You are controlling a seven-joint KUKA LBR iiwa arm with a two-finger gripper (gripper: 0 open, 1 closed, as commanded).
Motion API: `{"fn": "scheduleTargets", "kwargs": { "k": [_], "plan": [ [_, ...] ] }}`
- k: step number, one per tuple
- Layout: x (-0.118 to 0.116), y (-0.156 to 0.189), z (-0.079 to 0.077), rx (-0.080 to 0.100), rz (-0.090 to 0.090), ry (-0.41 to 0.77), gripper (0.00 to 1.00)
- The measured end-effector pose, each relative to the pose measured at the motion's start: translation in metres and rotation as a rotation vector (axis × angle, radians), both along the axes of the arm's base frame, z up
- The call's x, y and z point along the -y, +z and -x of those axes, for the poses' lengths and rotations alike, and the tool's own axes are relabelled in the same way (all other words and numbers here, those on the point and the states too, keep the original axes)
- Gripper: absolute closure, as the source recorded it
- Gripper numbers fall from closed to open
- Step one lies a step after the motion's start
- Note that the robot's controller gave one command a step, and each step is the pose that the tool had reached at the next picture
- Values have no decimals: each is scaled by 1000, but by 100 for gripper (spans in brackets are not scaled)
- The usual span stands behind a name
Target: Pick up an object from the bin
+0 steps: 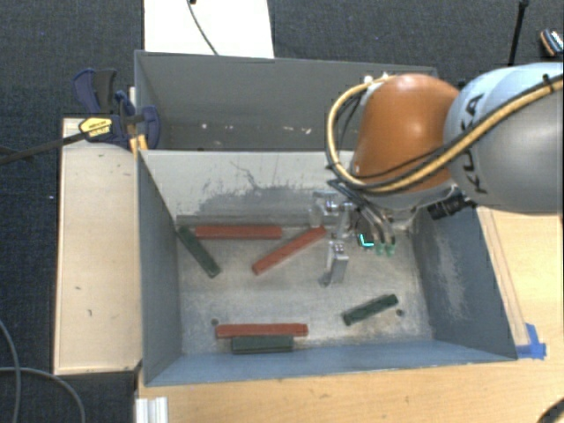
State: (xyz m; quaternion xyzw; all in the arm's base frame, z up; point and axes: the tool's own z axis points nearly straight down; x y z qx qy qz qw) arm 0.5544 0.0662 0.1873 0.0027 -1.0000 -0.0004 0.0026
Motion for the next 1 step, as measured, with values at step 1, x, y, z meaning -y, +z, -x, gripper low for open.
{"fn": "scheduleTargets", "kwargs": {
  "k": [1],
  "plan": [
    [117, -65, 59, -1, 3, 70, 0]
  ]
}}
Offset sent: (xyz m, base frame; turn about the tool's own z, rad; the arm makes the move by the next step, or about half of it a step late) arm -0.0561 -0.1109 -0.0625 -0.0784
